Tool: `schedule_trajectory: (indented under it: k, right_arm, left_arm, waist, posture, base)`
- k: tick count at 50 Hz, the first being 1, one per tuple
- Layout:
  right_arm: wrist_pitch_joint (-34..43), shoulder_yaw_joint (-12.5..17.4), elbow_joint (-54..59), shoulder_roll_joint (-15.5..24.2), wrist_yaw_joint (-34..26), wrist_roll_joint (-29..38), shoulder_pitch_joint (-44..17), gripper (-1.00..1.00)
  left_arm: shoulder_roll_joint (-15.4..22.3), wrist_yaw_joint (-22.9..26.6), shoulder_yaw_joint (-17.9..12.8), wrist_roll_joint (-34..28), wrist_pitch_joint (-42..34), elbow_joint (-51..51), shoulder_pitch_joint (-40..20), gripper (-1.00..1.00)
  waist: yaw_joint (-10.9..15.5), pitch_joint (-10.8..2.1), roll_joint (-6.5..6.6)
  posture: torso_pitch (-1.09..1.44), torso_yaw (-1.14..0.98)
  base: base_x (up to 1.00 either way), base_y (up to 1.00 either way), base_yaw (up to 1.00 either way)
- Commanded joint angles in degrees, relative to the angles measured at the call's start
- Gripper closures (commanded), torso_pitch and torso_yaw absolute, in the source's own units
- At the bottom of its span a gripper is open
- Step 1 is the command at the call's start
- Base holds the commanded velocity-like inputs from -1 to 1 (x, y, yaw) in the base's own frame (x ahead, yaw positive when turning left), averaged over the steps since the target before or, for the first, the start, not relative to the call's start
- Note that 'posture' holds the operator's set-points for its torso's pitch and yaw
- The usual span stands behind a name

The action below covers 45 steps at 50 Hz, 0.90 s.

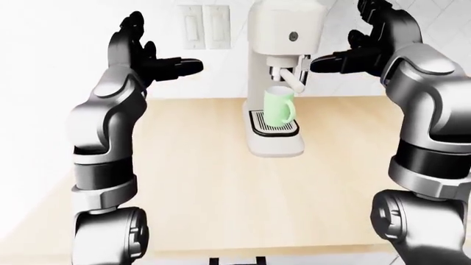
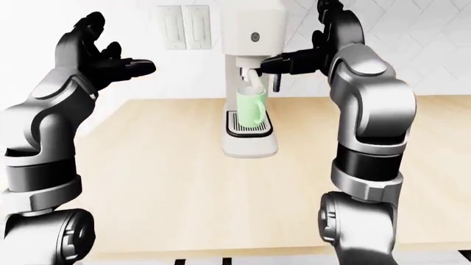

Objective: Press the button on the coffee machine to serve coffee.

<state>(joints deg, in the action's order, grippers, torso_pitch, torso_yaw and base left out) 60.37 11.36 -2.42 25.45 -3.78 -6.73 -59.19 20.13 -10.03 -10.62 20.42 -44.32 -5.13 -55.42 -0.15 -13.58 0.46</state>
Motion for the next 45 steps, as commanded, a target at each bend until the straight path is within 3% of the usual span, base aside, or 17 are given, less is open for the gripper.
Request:
schedule_trajectory:
  k: [1,5,23,45]
  right_arm:
    - [-1.9,0.4,-1.4,0.4,0.3,0.1,-1.7,-1.0]
    - [-2.0,0.4,-1.2,0.3,0.2,-0.1,-1.8,-1.0]
    - [-3.4,-0.5,1.7,-0.1,0.2,0.1,-3.9,-1.0]
    - [-4.9,-1.2,4.2,-1.2,-0.2,0.9,-5.5,-1.0]
  left_arm:
    - [0.4,0.4,-0.3,-0.2,1.9,1.2,-1.9,-1.0]
    - [0.2,0.1,-0.3,-0.4,1.9,1.3,-2.2,-1.0]
    - [-0.8,-0.1,0.1,-0.8,3.5,-1.1,-3.3,-1.0]
    - [-1.7,-0.4,0.7,-1.2,5.2,-3.4,-5.2,-1.0]
  waist:
    - [0.0,-1.18,-0.04]
    - [0.1,-2.25,-0.08]
    - [0.6,-4.22,-0.35]
    - [1.2,-7.94,-0.38]
  posture:
    - [-0.38,0.0]
    - [-0.41,0.0]
    - [-0.49,0.0]
    - [-0.65,0.0]
  base:
    - [0.0,0.0,0.0]
    - [0.0,0.0,0.0]
    - [0.0,0.0,0.0]
    - [0.0,0.0,0.0]
